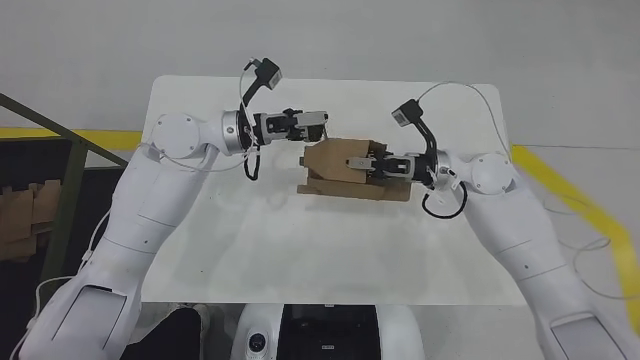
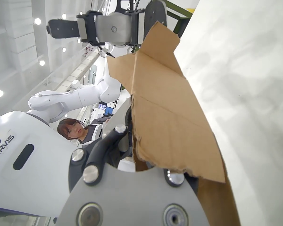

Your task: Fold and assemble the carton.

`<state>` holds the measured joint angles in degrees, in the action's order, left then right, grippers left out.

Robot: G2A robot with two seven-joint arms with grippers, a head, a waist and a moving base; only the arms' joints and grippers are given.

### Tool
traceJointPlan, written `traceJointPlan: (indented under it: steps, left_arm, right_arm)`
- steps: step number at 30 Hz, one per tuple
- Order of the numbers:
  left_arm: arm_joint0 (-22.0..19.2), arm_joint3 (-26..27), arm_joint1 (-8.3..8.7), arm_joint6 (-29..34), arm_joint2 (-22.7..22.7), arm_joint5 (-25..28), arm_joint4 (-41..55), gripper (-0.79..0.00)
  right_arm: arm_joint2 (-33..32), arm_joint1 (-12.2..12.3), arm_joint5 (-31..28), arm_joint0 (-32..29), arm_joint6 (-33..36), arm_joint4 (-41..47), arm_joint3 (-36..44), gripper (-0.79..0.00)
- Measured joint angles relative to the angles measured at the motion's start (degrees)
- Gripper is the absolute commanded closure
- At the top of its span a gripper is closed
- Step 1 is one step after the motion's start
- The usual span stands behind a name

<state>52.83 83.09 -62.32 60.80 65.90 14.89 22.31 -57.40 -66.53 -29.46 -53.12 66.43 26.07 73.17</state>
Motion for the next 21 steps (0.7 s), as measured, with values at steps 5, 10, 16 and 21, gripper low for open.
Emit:
traceJointPlan:
  steps: [5, 10, 16, 21]
  left_arm:
    - [-0.11, 0.17, -0.08, -0.06, -0.32, -0.17, 0.15, -0.785]
    - [-0.21, 0.72, -0.22, 0.33, -1.12, -0.5, 0.09, -0.785]
    - [-0.55, 0.89, -0.37, 0.92, -1.79, -0.95, 0.64, -0.785]
    - [-0.8, 0.73, -0.42, 0.86, -1.89, -0.96, 0.57, -0.785]
  right_arm:
    - [0.8, -0.17, 0.2, -0.09, 0.73, -0.01, 0.45, 0.0]
    - [1.45, -0.39, 0.02, 0.08, 1.14, 0.45, 0.64, 0.0]
    - [1.85, -0.58, -0.12, 0.35, 1.4, 0.93, 0.39, 0.0]
    - [1.94, -0.68, -0.24, 0.48, 1.6, 1.42, 0.05, 0.0]
